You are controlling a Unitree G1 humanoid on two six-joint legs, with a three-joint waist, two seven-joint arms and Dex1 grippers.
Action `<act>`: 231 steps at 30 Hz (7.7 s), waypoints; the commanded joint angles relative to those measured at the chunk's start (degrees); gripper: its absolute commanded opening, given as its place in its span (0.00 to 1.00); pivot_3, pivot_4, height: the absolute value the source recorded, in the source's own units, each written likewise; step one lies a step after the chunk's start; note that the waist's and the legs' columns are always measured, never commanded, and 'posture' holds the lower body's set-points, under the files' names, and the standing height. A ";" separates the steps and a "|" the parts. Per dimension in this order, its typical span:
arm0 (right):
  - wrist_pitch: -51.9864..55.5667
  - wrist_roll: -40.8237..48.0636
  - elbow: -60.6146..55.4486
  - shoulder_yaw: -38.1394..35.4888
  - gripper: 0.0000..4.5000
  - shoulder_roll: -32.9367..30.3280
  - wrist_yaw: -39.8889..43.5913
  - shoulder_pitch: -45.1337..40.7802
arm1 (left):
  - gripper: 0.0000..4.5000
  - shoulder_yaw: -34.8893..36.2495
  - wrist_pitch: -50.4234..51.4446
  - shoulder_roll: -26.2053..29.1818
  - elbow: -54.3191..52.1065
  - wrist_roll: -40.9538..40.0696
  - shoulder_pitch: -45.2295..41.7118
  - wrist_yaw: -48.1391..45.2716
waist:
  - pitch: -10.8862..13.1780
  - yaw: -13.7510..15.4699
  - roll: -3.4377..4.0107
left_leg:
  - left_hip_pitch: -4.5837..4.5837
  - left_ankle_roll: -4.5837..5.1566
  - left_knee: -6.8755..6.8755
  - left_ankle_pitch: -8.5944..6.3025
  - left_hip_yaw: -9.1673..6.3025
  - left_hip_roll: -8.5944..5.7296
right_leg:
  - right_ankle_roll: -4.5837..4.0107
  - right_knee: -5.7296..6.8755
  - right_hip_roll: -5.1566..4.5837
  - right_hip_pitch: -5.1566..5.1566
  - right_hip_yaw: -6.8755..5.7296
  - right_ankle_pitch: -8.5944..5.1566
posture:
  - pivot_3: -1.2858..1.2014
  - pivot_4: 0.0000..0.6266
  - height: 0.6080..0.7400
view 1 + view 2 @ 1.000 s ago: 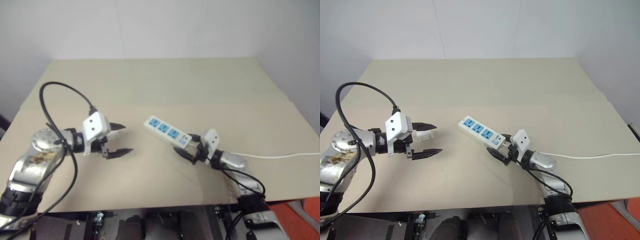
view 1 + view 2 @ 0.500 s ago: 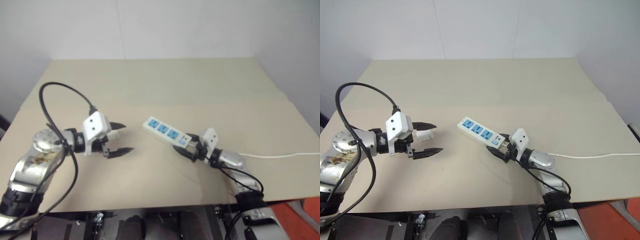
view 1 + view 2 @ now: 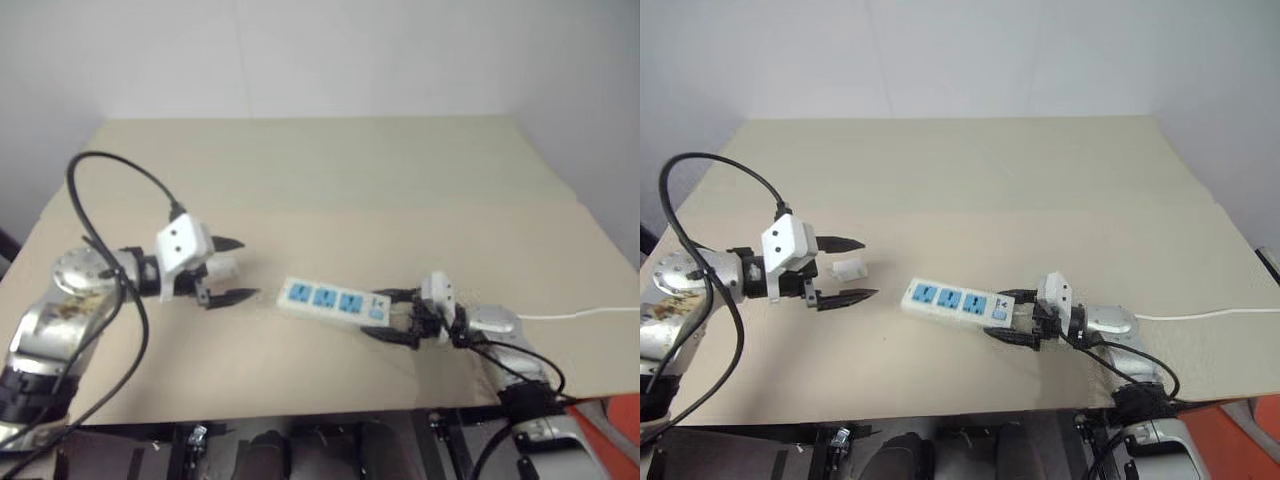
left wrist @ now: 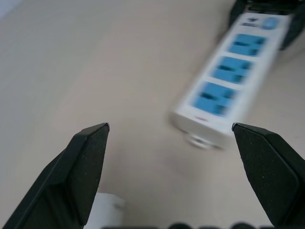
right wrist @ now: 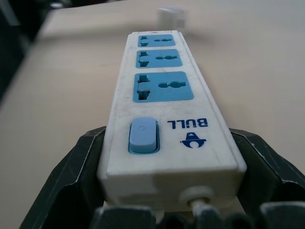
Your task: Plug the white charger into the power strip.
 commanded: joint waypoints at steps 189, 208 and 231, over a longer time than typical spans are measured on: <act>-12.06 -12.01 13.81 11.17 0.76 8.01 -1.39 -6.50 | 0.22 -10.36 -22.98 -22.64 24.01 -1.85 3.88 -18.76 | -1.47 0.24 0.28 | 1.57 0.44 -0.37 -0.31 0.87 0.74 | -0.35 -0.40 0.70 1.14 0.80 -0.12 | 0.52 0.24 1.00; -12.28 -11.64 13.49 11.35 0.76 7.94 -1.47 -6.11 | 0.22 -12.11 -27.58 -21.92 23.26 0.59 9.09 -14.68 | -1.51 0.29 0.23 | 2.33 0.44 -1.02 -0.33 0.99 0.78 | -0.59 -0.52 0.68 1.65 0.90 -0.34 | 0.52 0.24 1.00; -12.70 -11.42 13.76 11.63 0.76 7.85 -1.68 -5.95 | 0.22 -14.39 -34.11 -19.92 29.47 2.17 10.42 -16.47 | -1.80 0.30 0.27 | 2.59 0.54 -1.17 -0.41 0.98 0.90 | -0.69 -0.52 0.70 1.85 0.88 -0.52 | 0.52 0.24 1.00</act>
